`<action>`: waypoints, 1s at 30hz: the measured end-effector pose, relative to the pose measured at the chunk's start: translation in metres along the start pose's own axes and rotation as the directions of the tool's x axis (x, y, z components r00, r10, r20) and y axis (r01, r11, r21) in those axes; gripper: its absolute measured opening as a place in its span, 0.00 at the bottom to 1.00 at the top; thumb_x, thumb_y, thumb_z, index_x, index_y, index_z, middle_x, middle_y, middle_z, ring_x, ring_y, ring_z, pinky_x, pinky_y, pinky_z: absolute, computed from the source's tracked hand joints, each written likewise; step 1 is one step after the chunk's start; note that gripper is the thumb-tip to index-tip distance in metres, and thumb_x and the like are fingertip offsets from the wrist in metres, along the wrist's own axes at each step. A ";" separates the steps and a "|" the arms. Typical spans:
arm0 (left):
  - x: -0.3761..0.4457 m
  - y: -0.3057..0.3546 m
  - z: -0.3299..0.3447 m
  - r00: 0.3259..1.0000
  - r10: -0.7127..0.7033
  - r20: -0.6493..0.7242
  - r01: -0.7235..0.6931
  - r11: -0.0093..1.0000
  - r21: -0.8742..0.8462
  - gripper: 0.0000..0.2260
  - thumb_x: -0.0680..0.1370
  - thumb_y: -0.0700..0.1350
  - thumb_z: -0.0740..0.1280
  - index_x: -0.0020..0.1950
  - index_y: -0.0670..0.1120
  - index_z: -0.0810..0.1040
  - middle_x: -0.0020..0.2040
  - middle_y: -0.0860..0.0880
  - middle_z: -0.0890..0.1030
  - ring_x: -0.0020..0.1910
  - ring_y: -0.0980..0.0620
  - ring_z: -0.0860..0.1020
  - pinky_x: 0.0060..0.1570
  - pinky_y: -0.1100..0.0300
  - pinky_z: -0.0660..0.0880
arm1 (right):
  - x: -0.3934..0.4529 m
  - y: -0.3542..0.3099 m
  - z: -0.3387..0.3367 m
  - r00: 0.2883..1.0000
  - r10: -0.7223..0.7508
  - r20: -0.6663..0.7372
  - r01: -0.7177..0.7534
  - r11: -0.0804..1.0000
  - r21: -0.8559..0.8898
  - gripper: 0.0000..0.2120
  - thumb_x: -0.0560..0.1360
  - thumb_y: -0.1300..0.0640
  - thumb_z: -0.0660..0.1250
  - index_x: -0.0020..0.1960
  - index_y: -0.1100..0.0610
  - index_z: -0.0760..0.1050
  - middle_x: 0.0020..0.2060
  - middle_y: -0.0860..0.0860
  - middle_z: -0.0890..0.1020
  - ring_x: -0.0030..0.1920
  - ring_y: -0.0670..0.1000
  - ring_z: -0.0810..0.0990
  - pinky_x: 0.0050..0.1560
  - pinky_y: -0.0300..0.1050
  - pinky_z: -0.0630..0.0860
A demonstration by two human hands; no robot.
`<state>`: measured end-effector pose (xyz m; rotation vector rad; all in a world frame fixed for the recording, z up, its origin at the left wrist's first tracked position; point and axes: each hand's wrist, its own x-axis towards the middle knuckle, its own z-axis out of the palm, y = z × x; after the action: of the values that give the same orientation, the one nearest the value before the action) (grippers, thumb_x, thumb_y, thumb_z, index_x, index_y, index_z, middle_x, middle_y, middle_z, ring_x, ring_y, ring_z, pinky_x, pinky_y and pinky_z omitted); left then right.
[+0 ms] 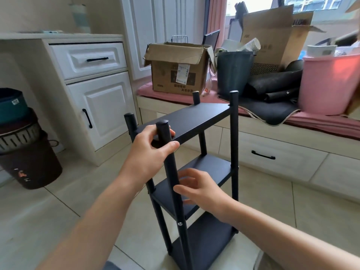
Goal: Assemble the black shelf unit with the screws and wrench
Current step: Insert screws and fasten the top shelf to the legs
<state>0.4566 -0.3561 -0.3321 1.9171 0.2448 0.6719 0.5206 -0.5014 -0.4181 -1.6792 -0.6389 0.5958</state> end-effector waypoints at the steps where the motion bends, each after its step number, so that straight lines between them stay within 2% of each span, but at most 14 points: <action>1: -0.003 0.001 0.003 1.000 0.020 -0.012 -0.020 1.000 0.023 0.09 0.75 0.42 0.75 0.50 0.53 0.79 0.48 0.56 0.81 0.43 0.66 0.78 0.44 0.77 0.70 | 0.000 0.000 -0.001 1.000 0.009 0.008 -0.009 1.000 0.005 0.10 0.76 0.59 0.71 0.56 0.54 0.78 0.48 0.49 0.86 0.49 0.49 0.85 0.50 0.54 0.83; 3: -0.010 0.000 0.011 0.995 0.081 -0.062 -0.076 0.994 0.075 0.10 0.77 0.41 0.73 0.51 0.54 0.76 0.52 0.53 0.80 0.49 0.63 0.77 0.51 0.73 0.71 | 0.001 -0.002 -0.009 0.999 0.032 0.033 -0.032 0.999 0.008 0.10 0.75 0.58 0.72 0.56 0.53 0.79 0.48 0.47 0.86 0.50 0.47 0.85 0.49 0.50 0.83; 5: -0.016 -0.001 0.020 0.982 0.130 -0.136 -0.114 0.987 0.115 0.10 0.78 0.41 0.71 0.55 0.52 0.75 0.56 0.51 0.77 0.62 0.52 0.75 0.63 0.60 0.69 | 0.002 -0.006 -0.024 0.998 0.056 0.039 -0.055 0.998 -0.038 0.08 0.76 0.56 0.72 0.54 0.51 0.79 0.47 0.45 0.86 0.51 0.44 0.84 0.47 0.45 0.82; 8: -0.023 -0.009 0.029 0.985 0.122 -0.122 -0.099 0.979 0.180 0.20 0.78 0.40 0.71 0.67 0.47 0.70 0.69 0.46 0.70 0.75 0.44 0.64 0.71 0.56 0.64 | 0.008 -0.005 -0.060 0.986 0.102 -0.133 -0.117 0.987 -0.108 0.04 0.77 0.55 0.70 0.52 0.51 0.80 0.44 0.47 0.87 0.50 0.46 0.85 0.49 0.46 0.81; 11: -0.032 -0.018 0.036 0.993 0.114 -0.030 -0.101 0.954 0.283 0.35 0.77 0.41 0.72 0.78 0.50 0.57 0.80 0.57 0.52 0.80 0.57 0.38 0.75 0.64 0.54 | 0.013 0.007 -0.096 0.901 0.184 -0.392 -0.199 0.980 0.002 0.06 0.81 0.56 0.65 0.53 0.56 0.79 0.43 0.50 0.87 0.48 0.48 0.85 0.52 0.50 0.80; 13: -0.038 -0.019 0.038 0.990 0.140 -0.008 -0.132 0.954 0.271 0.36 0.78 0.40 0.71 0.79 0.53 0.53 0.77 0.66 0.47 0.79 0.60 0.35 0.72 0.68 0.53 | 0.015 0.016 -0.113 0.842 0.196 -0.502 -0.198 0.979 0.050 0.07 0.81 0.57 0.64 0.56 0.58 0.77 0.45 0.52 0.85 0.48 0.51 0.84 0.53 0.52 0.81; 15: -0.040 -0.018 0.036 0.993 0.114 0.031 -0.118 0.967 0.227 0.34 0.79 0.41 0.69 0.78 0.56 0.53 0.70 0.75 0.47 0.81 0.51 0.42 0.74 0.59 0.59 | 0.015 0.023 -0.125 0.784 0.190 -0.590 -0.183 0.980 0.073 0.09 0.80 0.57 0.65 0.58 0.60 0.76 0.47 0.54 0.83 0.49 0.54 0.83 0.55 0.55 0.81; 17: -0.039 -0.017 0.030 0.995 0.074 0.064 -0.086 0.974 0.209 0.32 0.80 0.42 0.69 0.76 0.57 0.54 0.68 0.78 0.47 0.80 0.42 0.54 0.72 0.51 0.66 | 0.016 0.027 -0.132 0.736 0.187 -0.651 -0.188 0.980 0.069 0.10 0.79 0.55 0.66 0.58 0.59 0.73 0.49 0.56 0.81 0.50 0.57 0.82 0.55 0.57 0.81; 19: -0.037 -0.018 0.022 0.996 0.049 0.069 -0.062 0.977 0.204 0.33 0.79 0.41 0.68 0.77 0.57 0.53 0.78 0.63 0.47 0.78 0.40 0.58 0.70 0.48 0.69 | 0.017 0.028 -0.136 0.697 0.183 -0.693 -0.217 0.975 0.040 0.13 0.79 0.52 0.66 0.59 0.58 0.70 0.49 0.55 0.79 0.49 0.57 0.81 0.56 0.58 0.80; 21: -0.036 -0.020 0.016 0.999 0.030 0.045 -0.038 0.981 0.189 0.34 0.79 0.38 0.68 0.78 0.55 0.54 0.79 0.48 0.55 0.76 0.43 0.61 0.71 0.52 0.67 | 0.017 0.030 -0.139 0.666 0.153 -0.730 -0.244 0.970 -0.020 0.18 0.78 0.50 0.67 0.63 0.58 0.68 0.54 0.55 0.76 0.54 0.57 0.78 0.58 0.57 0.77; 24: -0.035 -0.026 0.008 1.000 0.018 0.012 -0.020 0.985 0.173 0.35 0.78 0.35 0.69 0.78 0.53 0.56 0.77 0.48 0.59 0.75 0.49 0.63 0.75 0.52 0.62 | 0.016 0.031 -0.138 0.699 0.072 -0.712 -0.213 0.971 -0.112 0.23 0.79 0.51 0.67 0.70 0.56 0.63 0.61 0.55 0.74 0.60 0.56 0.75 0.59 0.53 0.73; 26: -0.032 -0.031 0.000 1.000 0.012 -0.003 -0.012 0.985 0.171 0.35 0.77 0.33 0.69 0.76 0.57 0.58 0.78 0.48 0.60 0.75 0.50 0.64 0.75 0.49 0.63 | 0.016 0.032 -0.134 0.746 -0.001 -0.666 -0.146 0.976 -0.165 0.19 0.79 0.55 0.66 0.67 0.55 0.65 0.55 0.52 0.77 0.59 0.56 0.76 0.57 0.53 0.73; 28: -0.027 -0.039 -0.010 0.999 0.032 -0.022 -0.028 0.983 0.180 0.35 0.76 0.31 0.69 0.69 0.64 0.61 0.74 0.50 0.68 0.71 0.53 0.71 0.68 0.60 0.70 | 0.017 0.032 -0.129 0.767 -0.037 -0.640 -0.106 0.977 -0.184 0.13 0.79 0.58 0.67 0.60 0.52 0.67 0.50 0.52 0.80 0.55 0.55 0.79 0.57 0.53 0.75; 30: -0.021 -0.046 -0.018 0.998 0.032 -0.055 -0.021 0.980 0.196 0.33 0.76 0.32 0.70 0.63 0.67 0.62 0.61 0.54 0.78 0.57 0.65 0.77 0.50 0.77 0.70 | 0.017 0.031 -0.125 0.786 -0.041 -0.617 -0.089 0.980 -0.179 0.08 0.78 0.59 0.68 0.54 0.51 0.70 0.47 0.52 0.83 0.52 0.52 0.82 0.57 0.54 0.76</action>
<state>0.4356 -0.3319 -0.3751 2.0929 0.3320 0.7447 0.6216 -0.5820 -0.4262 -1.9331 -0.1940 -0.0359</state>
